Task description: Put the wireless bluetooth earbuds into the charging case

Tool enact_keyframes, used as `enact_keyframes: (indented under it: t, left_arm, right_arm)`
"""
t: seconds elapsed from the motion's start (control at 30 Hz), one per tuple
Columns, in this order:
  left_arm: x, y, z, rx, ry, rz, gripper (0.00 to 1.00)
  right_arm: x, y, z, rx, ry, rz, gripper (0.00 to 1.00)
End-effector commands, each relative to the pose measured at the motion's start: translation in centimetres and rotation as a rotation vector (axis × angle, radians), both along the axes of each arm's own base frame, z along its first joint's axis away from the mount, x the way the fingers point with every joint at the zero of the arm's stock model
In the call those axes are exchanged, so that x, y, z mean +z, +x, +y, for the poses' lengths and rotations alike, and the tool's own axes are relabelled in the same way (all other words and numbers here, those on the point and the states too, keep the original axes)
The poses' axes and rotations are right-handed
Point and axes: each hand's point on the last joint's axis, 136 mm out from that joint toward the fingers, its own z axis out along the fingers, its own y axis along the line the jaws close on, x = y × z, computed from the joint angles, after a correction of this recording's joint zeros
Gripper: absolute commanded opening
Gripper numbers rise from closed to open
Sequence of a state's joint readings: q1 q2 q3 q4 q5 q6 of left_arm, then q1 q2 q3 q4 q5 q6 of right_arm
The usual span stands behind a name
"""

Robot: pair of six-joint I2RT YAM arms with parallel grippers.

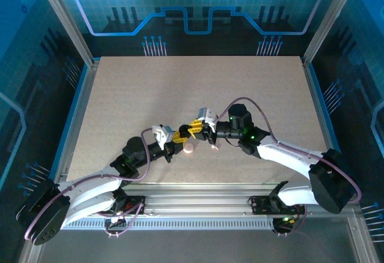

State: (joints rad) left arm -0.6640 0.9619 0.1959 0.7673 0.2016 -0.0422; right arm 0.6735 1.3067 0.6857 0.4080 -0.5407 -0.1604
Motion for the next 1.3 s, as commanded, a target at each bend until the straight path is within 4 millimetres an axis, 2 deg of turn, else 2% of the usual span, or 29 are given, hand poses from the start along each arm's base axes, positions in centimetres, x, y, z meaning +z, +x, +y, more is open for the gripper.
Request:
enact_keyframes:
  t: [0.0,0.53,0.7,1.03,1.27]
  left_arm:
    - [4.9,0.2,-0.2,-0.005,-0.078,-0.147,0.08]
    - [5.0,-0.8,-0.6,-0.061,-0.071,-0.187,0.08]
    - [4.8,-1.0,-0.6,-0.071,-0.06,-0.203,0.08]
    - [4.5,-0.8,-0.6,-0.062,-0.036,-0.224,0.08]
    - [4.5,-1.0,-0.8,-0.08,-0.034,-0.227,0.08]
  right_arm:
    - [-0.7,-2.0,-0.1,0.106,-0.028,0.059,0.2]
    - [-0.3,-3.9,-0.9,0.216,-0.072,0.014,0.16]
    - [0.6,-4.2,-1.1,0.244,-0.058,-0.014,0.15]
    - [2.3,-4.5,-1.2,0.244,-0.032,-0.065,0.14]
    - [2.1,-3.7,-1.3,0.203,-0.067,-0.051,0.16]
